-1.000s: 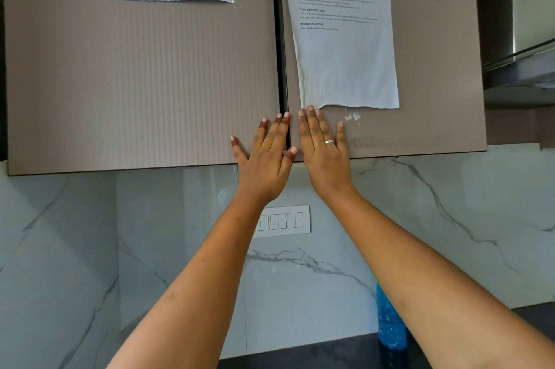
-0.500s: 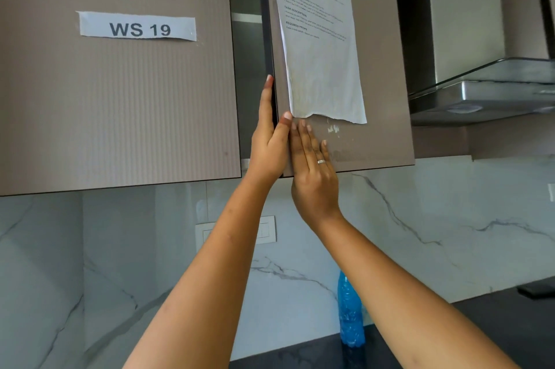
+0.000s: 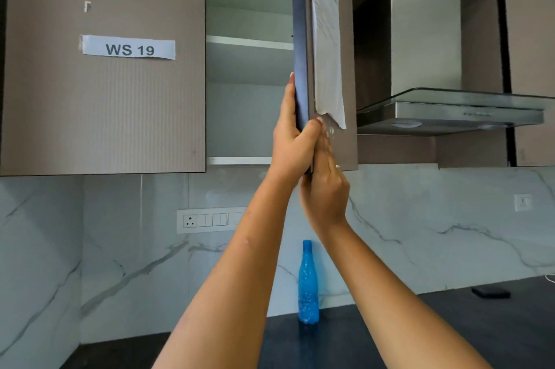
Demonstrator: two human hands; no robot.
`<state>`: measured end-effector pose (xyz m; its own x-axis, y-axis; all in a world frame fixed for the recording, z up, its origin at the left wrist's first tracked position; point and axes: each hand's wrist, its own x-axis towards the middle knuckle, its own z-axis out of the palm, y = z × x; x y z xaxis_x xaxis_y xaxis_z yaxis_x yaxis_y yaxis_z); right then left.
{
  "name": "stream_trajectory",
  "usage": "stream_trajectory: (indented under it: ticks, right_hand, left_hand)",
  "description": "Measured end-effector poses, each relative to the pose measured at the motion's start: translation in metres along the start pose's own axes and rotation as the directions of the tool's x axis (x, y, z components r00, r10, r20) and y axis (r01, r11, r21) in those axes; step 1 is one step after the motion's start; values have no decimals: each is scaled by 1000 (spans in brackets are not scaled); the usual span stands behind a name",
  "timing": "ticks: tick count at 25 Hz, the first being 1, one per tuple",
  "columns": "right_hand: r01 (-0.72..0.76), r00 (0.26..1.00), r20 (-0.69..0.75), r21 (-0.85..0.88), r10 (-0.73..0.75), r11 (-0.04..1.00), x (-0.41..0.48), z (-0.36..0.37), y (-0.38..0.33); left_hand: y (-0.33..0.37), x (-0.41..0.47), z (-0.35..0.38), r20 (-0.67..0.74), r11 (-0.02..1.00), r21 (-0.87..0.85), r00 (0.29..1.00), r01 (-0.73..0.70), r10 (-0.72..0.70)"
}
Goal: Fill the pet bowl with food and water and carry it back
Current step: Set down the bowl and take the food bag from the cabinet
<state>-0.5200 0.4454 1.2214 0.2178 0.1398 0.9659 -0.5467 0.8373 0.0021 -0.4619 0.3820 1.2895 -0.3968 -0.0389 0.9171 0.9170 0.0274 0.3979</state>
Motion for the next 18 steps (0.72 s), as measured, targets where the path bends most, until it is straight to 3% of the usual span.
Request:
stream_trajectory:
  ticks: [4, 6, 9, 11, 14, 15, 18]
  right_hand:
    - [-127, 991, -38, 39, 129, 991, 14, -50, 20]
    - [-247, 964, -50, 201, 262, 948, 19, -75, 27]
    - [-558, 814, 163, 485, 558, 673, 30, -111, 43]
    - [-612, 713, 207, 650, 670, 450, 37, -120, 54]
    - [-613, 587, 255, 760, 769, 216, 47, -140, 73]
    - [-612, 562, 275, 773, 780, 168, 48, -148, 76]
    - [-585, 563, 221, 787, 796, 196, 51, -162, 90]
  left_hand:
    - [15, -16, 57, 51, 1000, 9, 998, -30, 29]
    - [23, -18, 82, 91, 999, 36, 995, -37, 34]
    - [34, -24, 123, 148, 995, 73, 987, -74, 63]
    - [34, -24, 143, 169, 992, 84, 982, -99, 83]
    - [33, -23, 175, 194, 990, 98, 978, -103, 82]
    - [34, -24, 186, 210, 989, 111, 975, -101, 76]
    - [31, -25, 205, 277, 983, 145, 958, -113, 69]
